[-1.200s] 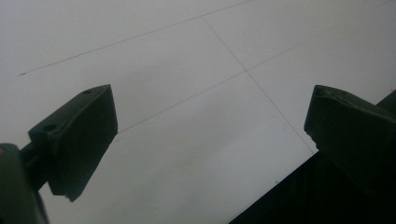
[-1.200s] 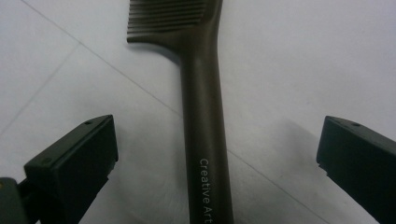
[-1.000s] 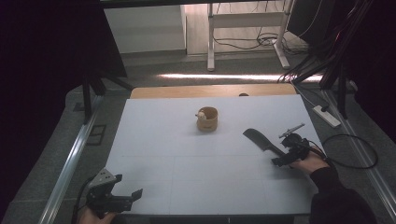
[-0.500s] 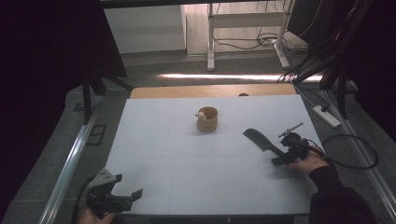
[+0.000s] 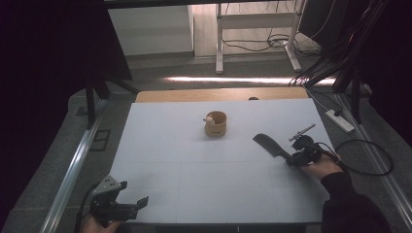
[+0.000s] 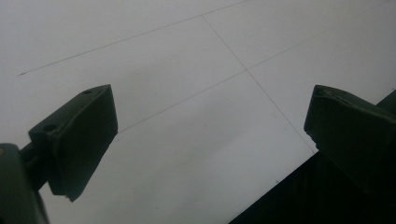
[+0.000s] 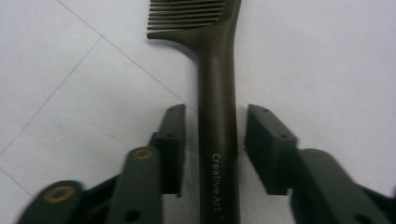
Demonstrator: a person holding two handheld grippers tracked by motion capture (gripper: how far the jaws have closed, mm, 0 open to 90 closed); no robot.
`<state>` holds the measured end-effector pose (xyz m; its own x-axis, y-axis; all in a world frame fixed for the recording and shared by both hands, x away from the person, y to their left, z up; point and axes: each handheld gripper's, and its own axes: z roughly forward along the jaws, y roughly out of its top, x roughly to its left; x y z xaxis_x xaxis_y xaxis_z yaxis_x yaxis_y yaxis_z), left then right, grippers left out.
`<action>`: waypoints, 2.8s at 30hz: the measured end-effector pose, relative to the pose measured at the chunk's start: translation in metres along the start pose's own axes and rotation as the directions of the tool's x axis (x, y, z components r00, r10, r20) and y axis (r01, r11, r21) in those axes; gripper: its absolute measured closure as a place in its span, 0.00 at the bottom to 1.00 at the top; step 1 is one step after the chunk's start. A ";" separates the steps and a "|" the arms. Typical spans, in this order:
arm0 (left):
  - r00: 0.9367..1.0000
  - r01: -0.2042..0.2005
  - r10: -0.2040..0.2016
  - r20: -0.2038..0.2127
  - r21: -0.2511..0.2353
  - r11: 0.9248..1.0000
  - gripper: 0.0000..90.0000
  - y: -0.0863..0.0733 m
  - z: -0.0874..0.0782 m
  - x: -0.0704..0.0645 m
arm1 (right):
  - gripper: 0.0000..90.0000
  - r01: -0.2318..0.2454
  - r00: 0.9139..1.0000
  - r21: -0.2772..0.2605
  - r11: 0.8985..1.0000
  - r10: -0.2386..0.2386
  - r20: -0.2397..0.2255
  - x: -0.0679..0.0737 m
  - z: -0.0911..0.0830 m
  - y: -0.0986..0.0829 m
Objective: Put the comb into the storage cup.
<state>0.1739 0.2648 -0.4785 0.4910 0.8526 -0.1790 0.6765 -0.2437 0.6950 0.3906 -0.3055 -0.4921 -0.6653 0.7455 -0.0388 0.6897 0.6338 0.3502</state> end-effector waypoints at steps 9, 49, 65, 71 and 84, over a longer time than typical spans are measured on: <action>1.000 -0.010 0.010 -0.003 0.008 1.000 0.04 0.001 0.001 -0.001 | 0.81 0.018 1.000 -0.009 1.000 -0.018 0.005 0.001 -0.001 -0.001; 0.984 -0.149 0.153 0.088 -0.046 0.988 0.01 0.057 0.017 -0.002 | 0.81 0.063 0.998 -0.289 0.955 -0.058 0.024 0.021 -0.045 -0.027; 0.971 -0.153 0.166 0.174 -0.082 0.985 0.00 0.097 0.036 -0.003 | 0.81 0.101 0.995 -0.361 0.927 -0.097 0.029 0.032 -0.058 -0.030; 0.966 -0.159 0.172 0.194 -0.079 0.984 0.00 0.108 0.042 -0.004 | 0.81 0.125 0.992 -0.383 0.915 -0.123 0.029 0.037 -0.061 -0.029; 0.956 -0.140 0.157 0.246 -0.086 0.986 0.00 0.131 0.055 -0.004 | 0.81 0.153 0.987 -0.412 0.898 -0.159 0.019 0.049 -0.064 -0.025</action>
<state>0.2902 0.2041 -0.4248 0.7112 0.6632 -0.2332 0.5513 -0.3204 0.7703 0.3224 -0.2974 -0.4431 -0.7610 0.6390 -0.1121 0.4000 0.5982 0.6944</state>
